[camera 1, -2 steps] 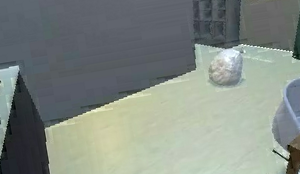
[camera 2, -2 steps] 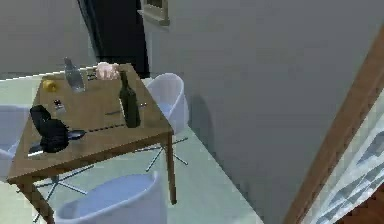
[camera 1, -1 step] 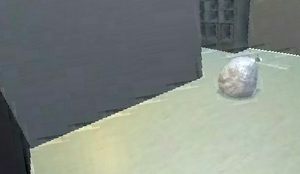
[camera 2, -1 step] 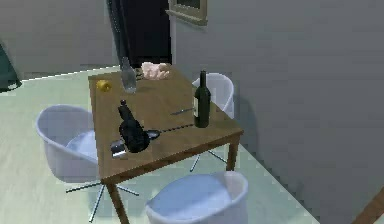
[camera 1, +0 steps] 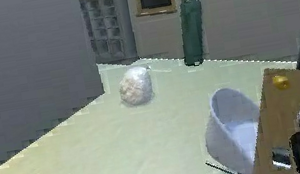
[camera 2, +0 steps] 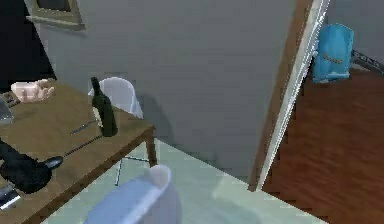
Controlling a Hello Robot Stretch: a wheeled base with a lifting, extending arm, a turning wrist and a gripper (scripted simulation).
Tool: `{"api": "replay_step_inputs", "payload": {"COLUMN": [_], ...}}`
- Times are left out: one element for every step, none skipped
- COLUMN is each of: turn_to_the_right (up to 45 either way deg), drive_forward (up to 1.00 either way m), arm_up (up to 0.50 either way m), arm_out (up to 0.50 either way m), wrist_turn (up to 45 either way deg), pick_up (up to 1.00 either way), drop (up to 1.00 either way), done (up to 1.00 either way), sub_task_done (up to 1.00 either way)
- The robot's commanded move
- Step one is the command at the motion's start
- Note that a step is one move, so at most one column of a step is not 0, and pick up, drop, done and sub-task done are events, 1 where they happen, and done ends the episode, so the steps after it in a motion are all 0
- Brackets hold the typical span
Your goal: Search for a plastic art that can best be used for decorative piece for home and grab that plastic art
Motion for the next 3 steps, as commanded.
{"api": "replay_step_inputs", "payload": {"turn_to_the_right": [0.0,-9.0,12.0], "drive_forward": [0.75,0.0,0.0], "arm_up": [0.0,0.0,0.0], "arm_out": [0.0,0.0,0.0], "wrist_turn": [0.0,0.0,0.0], "pick_up": [0.0,0.0,0.0], "drop": [0.0,0.0,0.0], "done": [0.0,0.0,0.0], "sub_task_done": [0.0,0.0,0.0]}}
